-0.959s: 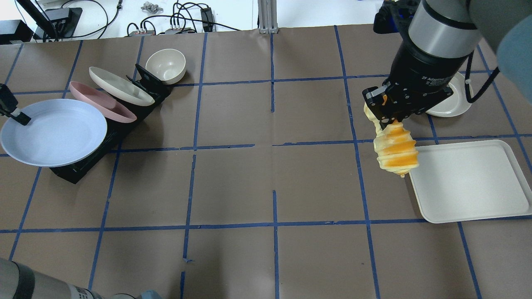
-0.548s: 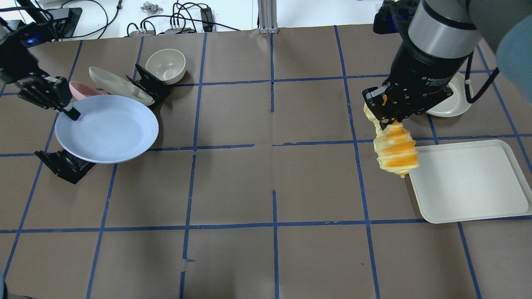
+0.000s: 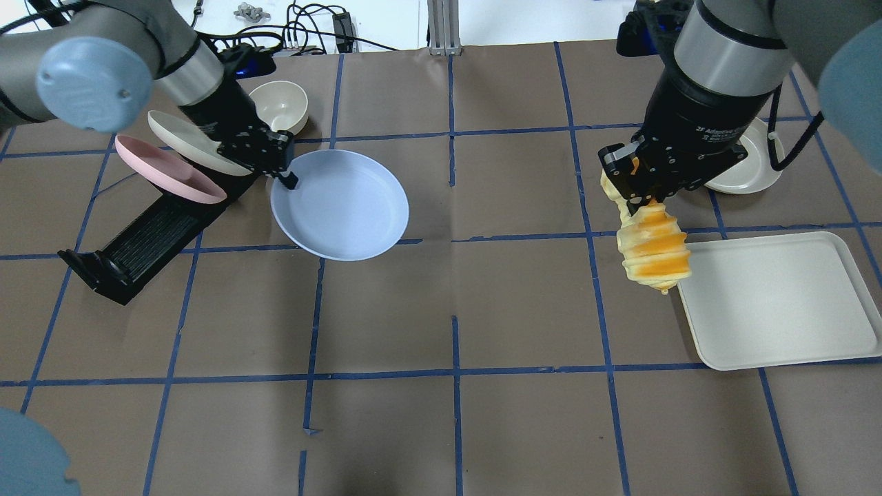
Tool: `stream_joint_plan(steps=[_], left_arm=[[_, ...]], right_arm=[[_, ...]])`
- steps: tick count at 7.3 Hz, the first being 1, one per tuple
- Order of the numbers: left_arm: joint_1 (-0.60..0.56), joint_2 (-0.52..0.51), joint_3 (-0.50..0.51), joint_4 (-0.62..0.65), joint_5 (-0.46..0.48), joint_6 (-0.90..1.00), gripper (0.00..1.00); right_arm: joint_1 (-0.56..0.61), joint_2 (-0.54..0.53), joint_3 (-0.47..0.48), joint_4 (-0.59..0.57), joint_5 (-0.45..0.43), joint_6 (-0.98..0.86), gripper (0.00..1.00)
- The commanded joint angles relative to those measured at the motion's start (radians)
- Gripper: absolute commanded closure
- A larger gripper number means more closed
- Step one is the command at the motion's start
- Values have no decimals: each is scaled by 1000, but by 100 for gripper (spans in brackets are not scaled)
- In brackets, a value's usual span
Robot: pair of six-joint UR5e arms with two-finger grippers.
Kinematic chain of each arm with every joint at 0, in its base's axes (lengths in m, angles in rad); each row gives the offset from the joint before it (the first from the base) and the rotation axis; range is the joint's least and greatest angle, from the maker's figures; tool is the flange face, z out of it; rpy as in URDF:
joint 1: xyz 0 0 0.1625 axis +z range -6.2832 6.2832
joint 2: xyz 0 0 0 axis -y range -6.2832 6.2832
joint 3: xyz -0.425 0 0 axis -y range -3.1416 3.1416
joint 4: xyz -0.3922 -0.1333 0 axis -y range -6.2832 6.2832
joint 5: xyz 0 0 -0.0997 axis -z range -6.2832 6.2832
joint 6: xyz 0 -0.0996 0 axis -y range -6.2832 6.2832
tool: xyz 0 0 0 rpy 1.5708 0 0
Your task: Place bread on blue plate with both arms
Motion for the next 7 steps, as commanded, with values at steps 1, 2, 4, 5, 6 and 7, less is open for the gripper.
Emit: stream_joint_plan(steps=[1, 2, 4, 5, 6, 7], left_arm=[[-98, -100, -40, 250, -71, -35, 98], [-151, -149, -40, 327, -67, -68, 98], [-173, -158, -67, 346, -68, -110, 98], [-173, -166, -84, 407, -68, -119, 97], [-176, -163, -95, 408, -67, -119, 87], [-176, -156, -115, 417, -62, -118, 57]], right_arm=[[0, -1, 0, 1, 1, 0, 95], [0, 1, 3, -9, 7, 0, 95], [3, 2, 9, -28, 11, 38, 95], [3, 5, 11, -41, 11, 43, 95], [3, 7, 9, -47, 13, 43, 95], [3, 8, 9, -50, 22, 44, 95]])
